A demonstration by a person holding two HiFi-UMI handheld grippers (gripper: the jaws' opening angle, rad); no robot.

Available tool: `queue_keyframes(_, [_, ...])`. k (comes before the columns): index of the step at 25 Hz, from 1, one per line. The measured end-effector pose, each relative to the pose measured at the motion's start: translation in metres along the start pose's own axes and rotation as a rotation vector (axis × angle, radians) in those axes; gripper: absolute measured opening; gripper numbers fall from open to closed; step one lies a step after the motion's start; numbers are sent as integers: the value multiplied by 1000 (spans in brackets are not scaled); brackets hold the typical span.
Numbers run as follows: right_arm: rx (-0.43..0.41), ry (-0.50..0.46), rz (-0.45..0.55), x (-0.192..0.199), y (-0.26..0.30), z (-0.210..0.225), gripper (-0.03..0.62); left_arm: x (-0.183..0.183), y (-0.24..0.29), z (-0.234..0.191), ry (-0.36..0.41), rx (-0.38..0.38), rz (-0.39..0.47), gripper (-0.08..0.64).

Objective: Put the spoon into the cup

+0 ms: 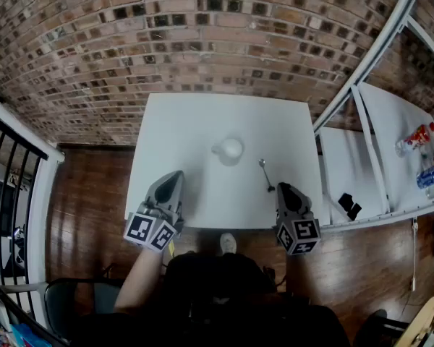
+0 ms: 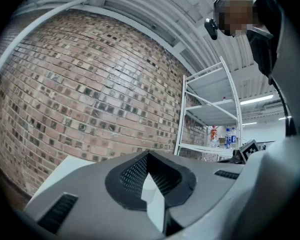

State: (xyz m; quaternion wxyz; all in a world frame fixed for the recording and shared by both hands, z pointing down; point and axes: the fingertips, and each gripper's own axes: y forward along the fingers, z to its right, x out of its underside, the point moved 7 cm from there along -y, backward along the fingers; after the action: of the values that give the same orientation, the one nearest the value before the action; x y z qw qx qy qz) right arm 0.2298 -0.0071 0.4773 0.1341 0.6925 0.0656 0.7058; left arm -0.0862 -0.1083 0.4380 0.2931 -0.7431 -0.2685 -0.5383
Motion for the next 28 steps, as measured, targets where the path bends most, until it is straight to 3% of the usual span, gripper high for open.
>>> queue_keyframes(5, [-13, -12, -77, 20, 12, 17, 85, 6, 11, 1, 2, 7, -12, -8])
queue_keyframes(8, [-22, -13, -153, 40, 19, 24, 164, 10, 18, 3, -4, 12, -19, -8])
queue_keyframes(18, [-16, -37, -469, 121, 68, 51, 187, 22, 15, -8, -7, -64, -60, -8])
queue_keyframes(28, [-14, -70, -613, 159, 102, 63, 187, 28, -4, -11, -5, -138, -109, -8])
